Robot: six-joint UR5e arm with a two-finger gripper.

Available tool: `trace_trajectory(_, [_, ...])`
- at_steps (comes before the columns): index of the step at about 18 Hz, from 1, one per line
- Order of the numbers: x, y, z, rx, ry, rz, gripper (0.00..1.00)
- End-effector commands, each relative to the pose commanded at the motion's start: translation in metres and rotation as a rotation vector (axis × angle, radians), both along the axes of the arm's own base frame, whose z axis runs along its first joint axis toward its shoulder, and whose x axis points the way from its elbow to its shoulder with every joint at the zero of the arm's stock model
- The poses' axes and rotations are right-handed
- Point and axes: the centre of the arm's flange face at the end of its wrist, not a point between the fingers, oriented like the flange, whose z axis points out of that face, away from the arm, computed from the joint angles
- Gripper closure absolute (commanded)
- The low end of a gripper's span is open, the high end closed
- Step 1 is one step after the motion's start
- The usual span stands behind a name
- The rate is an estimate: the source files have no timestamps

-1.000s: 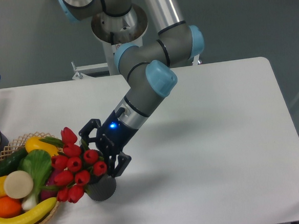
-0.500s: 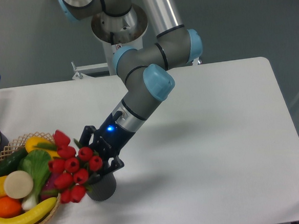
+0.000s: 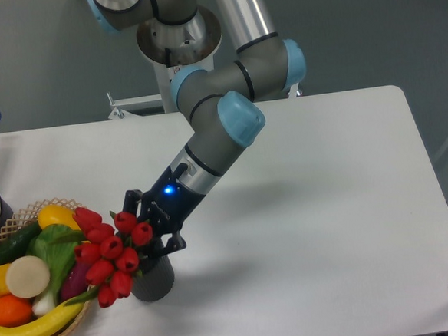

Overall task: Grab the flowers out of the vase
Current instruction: 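Lift the gripped tulips up out of the grey vase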

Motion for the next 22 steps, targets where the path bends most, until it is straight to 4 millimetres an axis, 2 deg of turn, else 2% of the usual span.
trace_trajectory(3, [0.000,-0.003,0.024,0.014,-0.009,0.025,0.72])
trace_trajectory(8, [-0.007,-0.004,0.048,0.022,-0.021,0.064,0.72])
trace_trajectory(18, [-0.016,0.001,0.139,0.070,-0.062,0.160,0.72])
trace_trajectory(20, [-0.030,-0.008,0.156,0.083,-0.062,0.198,0.72])
trace_trajectory(22, [-0.033,-0.013,0.167,0.094,-0.058,0.212,0.72])
